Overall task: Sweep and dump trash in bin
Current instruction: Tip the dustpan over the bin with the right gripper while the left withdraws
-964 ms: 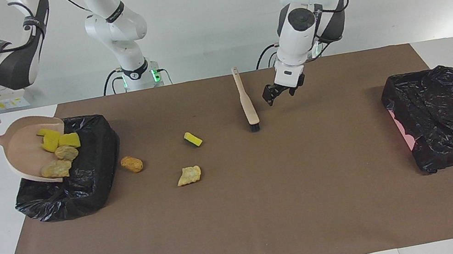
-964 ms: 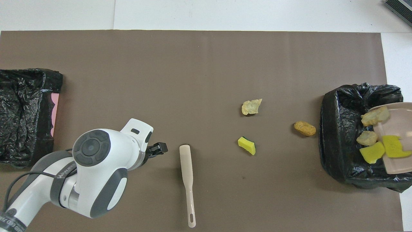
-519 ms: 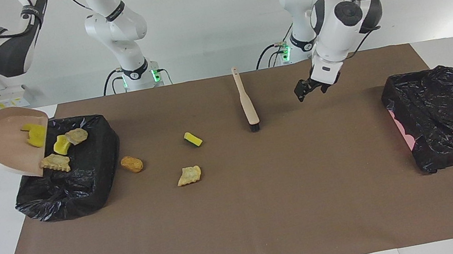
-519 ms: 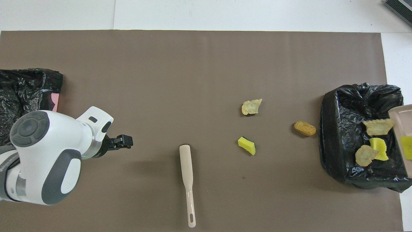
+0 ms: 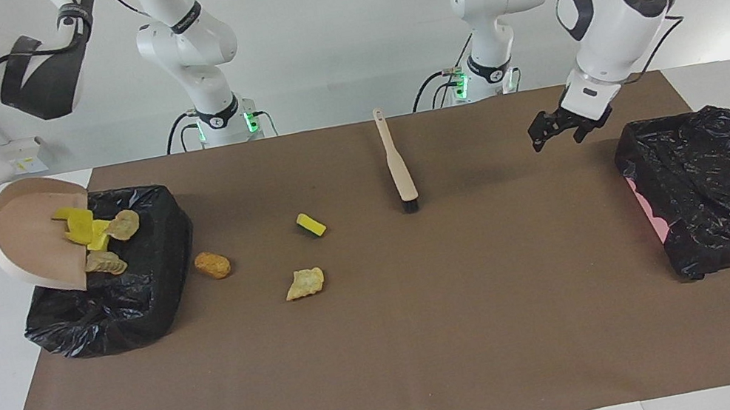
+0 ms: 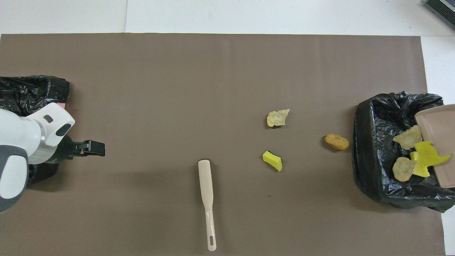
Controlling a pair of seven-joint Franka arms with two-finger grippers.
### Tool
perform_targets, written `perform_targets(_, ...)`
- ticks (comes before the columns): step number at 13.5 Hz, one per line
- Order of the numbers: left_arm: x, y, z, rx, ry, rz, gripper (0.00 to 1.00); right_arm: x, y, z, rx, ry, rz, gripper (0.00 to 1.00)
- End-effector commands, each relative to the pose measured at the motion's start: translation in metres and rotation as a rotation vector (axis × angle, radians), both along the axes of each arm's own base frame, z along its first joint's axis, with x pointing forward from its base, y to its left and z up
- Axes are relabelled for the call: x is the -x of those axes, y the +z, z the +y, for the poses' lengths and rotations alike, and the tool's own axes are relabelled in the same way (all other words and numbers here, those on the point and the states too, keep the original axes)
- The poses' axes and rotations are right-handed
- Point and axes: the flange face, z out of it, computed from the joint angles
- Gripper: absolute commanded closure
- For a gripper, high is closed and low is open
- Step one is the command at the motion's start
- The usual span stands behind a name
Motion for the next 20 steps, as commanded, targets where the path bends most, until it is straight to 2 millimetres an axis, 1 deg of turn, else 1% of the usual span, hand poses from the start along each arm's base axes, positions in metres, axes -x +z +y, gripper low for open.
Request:
perform_targets(1,-0.008,0.047,0.009,-0.009,-0.017,-0.002,0.00,0.020,0.021,-0.002,0.096,-0.025,-0.007,1.00)
perform_targets(2,-0.011,0.062,0.009,-0.009,-0.020,-0.005,0.00,0.024,0.027,-0.007,0.108,-0.033,-0.012,1.00)
perform_targets(3,-0.014,0.081,0.010,-0.040,-0.034,-0.020,0.00,0.027,0.031,-0.008,0.108,-0.038,-0.018,1.00)
perform_targets(4,-0.015,0.094,0.012,-0.077,-0.046,-0.034,0.00,0.027,0.030,-0.006,0.091,-0.040,-0.023,1.00)
perform_targets(5,-0.016,0.106,0.014,-0.090,-0.055,-0.053,0.00,0.026,0.028,-0.003,0.068,-0.048,-0.035,1.00)
perform_targets(7,-0.014,0.130,0.014,-0.091,-0.063,-0.073,0.00,0.022,0.020,0.010,-0.033,-0.096,-0.097,1.00)
perform_targets(10,-0.011,0.155,0.015,-0.090,-0.091,-0.082,0.00,0.019,0.009,0.025,-0.197,-0.162,-0.169,1.00)
perform_targets(12,-0.005,0.175,0.016,-0.090,-0.091,-0.070,0.00,0.014,0.004,0.048,-0.276,-0.222,-0.226,1.00)
perform_targets(14,0.002,0.183,0.015,-0.090,-0.095,-0.045,0.00,0.009,0.000,0.077,-0.340,-0.325,-0.302,1.00)
perform_targets(16,0.003,0.182,0.014,-0.085,-0.099,-0.056,0.00,0.004,-0.007,0.109,-0.398,-0.447,-0.369,1.00)
perform_targets(17,0.004,0.181,0.014,-0.085,-0.102,-0.052,0.00,0.000,-0.012,0.128,-0.405,-0.474,-0.386,1.00)
perform_targets(19,0.003,0.180,0.017,-0.084,-0.111,-0.052,0.00,-0.005,-0.027,0.155,-0.433,-0.584,-0.426,1.00)
perform_targets(20,0.003,0.181,0.016,-0.083,-0.108,-0.057,0.00,-0.006,-0.037,0.169,-0.457,-0.663,-0.434,1.00)
